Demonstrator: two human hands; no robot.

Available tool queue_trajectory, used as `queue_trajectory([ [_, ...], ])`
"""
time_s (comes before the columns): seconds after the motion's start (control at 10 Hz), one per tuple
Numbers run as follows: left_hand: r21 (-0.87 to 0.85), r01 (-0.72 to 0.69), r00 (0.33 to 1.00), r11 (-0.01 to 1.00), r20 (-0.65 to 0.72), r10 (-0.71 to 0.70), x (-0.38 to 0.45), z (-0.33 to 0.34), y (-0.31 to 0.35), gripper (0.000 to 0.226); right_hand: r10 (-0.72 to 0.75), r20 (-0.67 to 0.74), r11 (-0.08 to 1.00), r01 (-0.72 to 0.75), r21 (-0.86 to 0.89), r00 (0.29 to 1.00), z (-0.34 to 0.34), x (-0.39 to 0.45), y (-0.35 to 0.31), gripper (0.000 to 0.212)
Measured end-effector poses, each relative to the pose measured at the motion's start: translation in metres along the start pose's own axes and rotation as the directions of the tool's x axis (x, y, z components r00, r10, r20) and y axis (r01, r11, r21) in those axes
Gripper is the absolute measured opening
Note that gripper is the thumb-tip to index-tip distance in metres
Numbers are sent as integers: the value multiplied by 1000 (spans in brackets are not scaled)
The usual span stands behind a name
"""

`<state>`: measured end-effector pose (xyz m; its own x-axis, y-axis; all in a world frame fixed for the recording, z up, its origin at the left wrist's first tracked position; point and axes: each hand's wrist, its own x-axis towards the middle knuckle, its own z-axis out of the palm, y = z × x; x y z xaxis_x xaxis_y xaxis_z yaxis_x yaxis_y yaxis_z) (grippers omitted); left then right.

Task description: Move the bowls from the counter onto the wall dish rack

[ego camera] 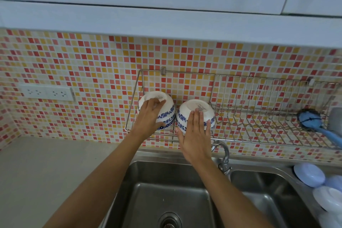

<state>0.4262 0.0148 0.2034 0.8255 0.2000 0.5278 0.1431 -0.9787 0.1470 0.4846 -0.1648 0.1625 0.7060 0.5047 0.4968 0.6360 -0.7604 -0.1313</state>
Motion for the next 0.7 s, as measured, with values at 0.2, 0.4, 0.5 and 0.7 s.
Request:
queue_trajectory([
  [0.2, -112, 179, 981, 977, -51, -186, -14, 10, -5, 87, 20, 18, 1000, -20, 6, 1000, 0, -1, -1, 86],
  [0.4, -24, 197, 980, 980, -2, -197, -28, 14, -2, 73, 18, 107, 1000, -16, -21, 994, -5, 0, -1, 82],
  [0.5, 12, 207, 978, 978, 13, -207, -44, 15, -1, 73, -22, 147, 999, 16, 45, 989, -12, -1, 4, 81],
  [0.7, 38, 195, 975, 980, 104, -198, -90, 11, 4, 83, -118, 200, 972, 72, 225, 973, -28, -22, 21, 72],
])
